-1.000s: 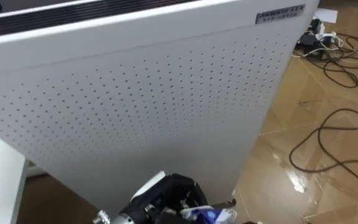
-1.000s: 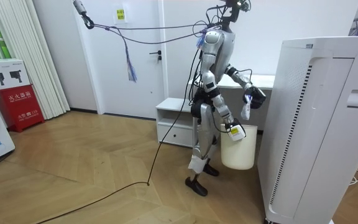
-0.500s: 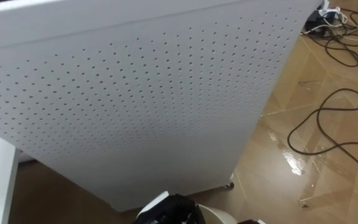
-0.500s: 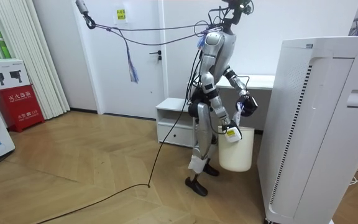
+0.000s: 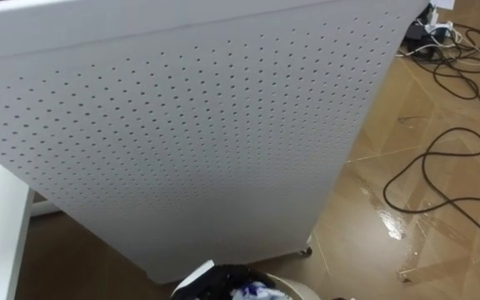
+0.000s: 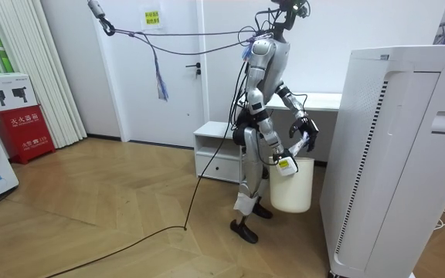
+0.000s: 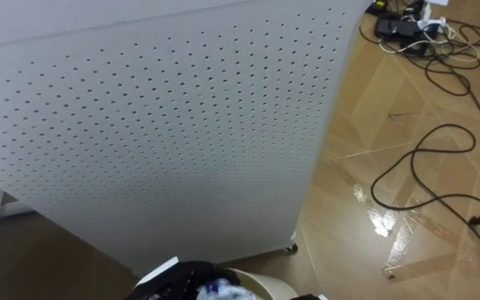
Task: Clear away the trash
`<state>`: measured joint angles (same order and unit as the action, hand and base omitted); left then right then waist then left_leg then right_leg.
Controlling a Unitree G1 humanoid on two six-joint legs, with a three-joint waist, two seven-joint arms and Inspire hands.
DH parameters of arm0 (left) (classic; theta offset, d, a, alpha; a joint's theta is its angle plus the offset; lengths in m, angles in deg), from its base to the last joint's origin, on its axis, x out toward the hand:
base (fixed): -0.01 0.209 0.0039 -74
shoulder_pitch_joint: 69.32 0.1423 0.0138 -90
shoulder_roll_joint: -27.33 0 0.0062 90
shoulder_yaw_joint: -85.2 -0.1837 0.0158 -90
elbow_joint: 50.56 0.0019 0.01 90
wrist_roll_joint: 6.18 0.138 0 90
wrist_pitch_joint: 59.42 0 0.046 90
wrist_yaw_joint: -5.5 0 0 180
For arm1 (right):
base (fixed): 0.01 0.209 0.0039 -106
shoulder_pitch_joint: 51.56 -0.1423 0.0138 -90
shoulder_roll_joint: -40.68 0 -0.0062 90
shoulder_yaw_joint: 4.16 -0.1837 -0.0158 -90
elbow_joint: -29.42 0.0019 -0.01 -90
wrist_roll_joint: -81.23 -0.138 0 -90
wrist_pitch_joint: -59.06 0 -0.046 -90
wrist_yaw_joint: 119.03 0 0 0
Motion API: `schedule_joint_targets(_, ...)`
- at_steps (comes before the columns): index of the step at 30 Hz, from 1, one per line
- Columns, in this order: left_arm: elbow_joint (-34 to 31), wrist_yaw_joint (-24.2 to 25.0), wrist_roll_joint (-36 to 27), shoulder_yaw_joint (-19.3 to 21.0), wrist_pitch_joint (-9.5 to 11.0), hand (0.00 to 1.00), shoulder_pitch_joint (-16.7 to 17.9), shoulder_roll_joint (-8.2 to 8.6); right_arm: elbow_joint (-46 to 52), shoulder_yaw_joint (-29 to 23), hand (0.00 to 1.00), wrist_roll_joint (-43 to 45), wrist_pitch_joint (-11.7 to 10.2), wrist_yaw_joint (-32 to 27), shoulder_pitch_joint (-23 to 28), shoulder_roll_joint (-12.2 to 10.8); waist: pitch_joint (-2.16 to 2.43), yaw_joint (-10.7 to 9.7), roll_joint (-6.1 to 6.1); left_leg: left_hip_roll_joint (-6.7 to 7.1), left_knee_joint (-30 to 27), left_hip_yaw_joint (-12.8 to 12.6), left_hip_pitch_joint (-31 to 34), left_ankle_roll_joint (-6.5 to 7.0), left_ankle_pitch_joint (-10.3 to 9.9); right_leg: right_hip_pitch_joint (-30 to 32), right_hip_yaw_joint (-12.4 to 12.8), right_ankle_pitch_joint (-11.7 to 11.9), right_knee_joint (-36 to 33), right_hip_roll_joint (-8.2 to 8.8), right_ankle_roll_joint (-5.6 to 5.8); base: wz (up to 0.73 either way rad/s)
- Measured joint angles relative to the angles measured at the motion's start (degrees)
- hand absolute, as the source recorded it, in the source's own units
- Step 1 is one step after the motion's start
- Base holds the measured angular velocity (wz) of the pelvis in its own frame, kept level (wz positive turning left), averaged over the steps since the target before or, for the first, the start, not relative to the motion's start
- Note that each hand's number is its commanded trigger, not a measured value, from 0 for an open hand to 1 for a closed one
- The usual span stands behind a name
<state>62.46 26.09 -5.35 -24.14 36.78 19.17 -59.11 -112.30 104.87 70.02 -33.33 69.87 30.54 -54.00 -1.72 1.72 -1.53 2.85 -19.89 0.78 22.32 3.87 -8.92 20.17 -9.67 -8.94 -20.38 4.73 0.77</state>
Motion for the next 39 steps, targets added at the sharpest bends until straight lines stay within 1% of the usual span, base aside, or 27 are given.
schedule_joint_targets(2, 0.5, -0.1, 0.1, 0.0, 0.4, 0.0, 0.0, 0.02, 0.0, 0.0, 1.0, 0.0, 0.0, 0.0, 0.0, -0.1, 0.01, 0.0, 0.02, 0.03, -0.1, 0.1, 0.1, 0.0, 0.0, 0.0, 0.0, 0.0, 0.0, -0.03, 0.0, 0.02)
schedule_joint_targets(8, 2.5, -0.5, 0.2, 0.0, 0.4, 0.0, 0.0, -0.07, -0.1, -0.2, 1.0, -0.2, 0.0, 0.1, 0.0, 0.0, 0.01, -0.1, 0.03, 0.02, -0.5, 0.2, 0.0, 0.0, 0.0, 0.0, -0.1, 0.0, 0.0, -0.02, -0.01, 0.0)
schedule_joint_targets(17, 2.4, -1.2, 1.3, 0.2, 0.4, 0.0, -0.1, -0.01, -0.1, -0.2, 1.0, -0.1, 0.0, 0.1, 0.1, 0.5, 0.04, -0.3, 0.17, 0.05, -0.9, 0.3, 0.0, 0.0, 0.0, -0.1, -0.3, 0.0, -0.3, 0.07, -0.01, 0.0)
schedule_joint_targets(21, 2.4, -1.0, 1.3, 0.4, 0.4, 0.0, -0.1, -0.01, -0.1, -0.3, 1.0, -0.1, 0.0, 0.1, 0.2, 1.0, 0.02, -0.6, 0.29, 0.07, -1.1, 0.4, -0.4, 0.0, 0.0, -0.7, -0.5, 0.0, -0.3, 0.11, -0.01, 0.01)
schedule_joint_targets(27, 2.4, -0.5, 1.2, 0.4, 0.4, 0.0, -0.2, -0.16, 0.3, -0.3, 1.0, -0.3, 0.0, 0.0, 0.3, 1.0, 0.08, -1.2, 0.41, 0.1, -0.8, 0.6, -1.1, -0.08, 0.0, -1.5, -0.7, -0.1, -0.3, 0.13, -0.15, 0.01)
schedule_joint_targets(31, 3.0, 0.8, 1.1, 0.4, 0.4, 0.0, -0.1, -0.68, 0.2, -0.2, 1.0, -0.3, 0.0, 0.0, 0.8, 1.0, 0.07, -1.2, 0.42, 0.11, -0.2, 0.4, -2.7, -0.08, 0.0, -2.8, -0.6, -0.2, 0.0, 0.15, -0.18, 0.0)
schedule_joint_targets(36, 3.9, -0.3, 0.9, 0.4, 0.4, 0.0, 1.4, -1.06, 0.2, -0.2, 1.0, -2.6, 0.0, -0.2, 2.4, 1.7, 0.19, -1.2, 0.48, 0.09, 0.6, 0.5, -4.8, -0.09, 0.0, -5.1, -0.8, -0.4, 1.3, 0.03, -0.17, 0.0)
schedule_joint_targets(37, 4.2, -0.6, 0.9, 0.6, 0.4, 0.0, 2.3, -1.05, 0.1, -0.2, 1.0, -3.2, 0.0, -0.3, 3.1, 1.8, 0.37, -1.2, 0.59, 0.08, 1.2, 0.5, -5.6, -0.1, 0.0, -5.8, -0.9, -0.3, 1.8, -0.01, -0.16, 0.0)
schedule_joint_targets(38, 4.4, -0.8, 1.0, 0.7, 0.4, 0.0, 2.8, -1.03, 0.1, -0.2, 1.0, -3.7, 0.0, -0.3, 3.6, 2.0, 0.4, -1.2, 0.63, 0.09, 1.4, 0.5, -6.1, -0.1, 0.0, -6.3, -1.1, -0.4, 2.1, 0.0, -0.16, 0.03)
schedule_joint_targets(39, 5.0, -1.4, 1.1, 1.2, 0.4, 0.0, 3.9, -0.96, 0.1, -0.3, 1.0, -4.6, 0.0, -0.5, 4.8, 2.2, 0.63, -1.2, 0.68, 0.09, 2.2, 0.7, -7.1, -0.1, 0.0, -7.6, -1.4, -0.3, 3.0, -0.03, -0.14, 0.04)
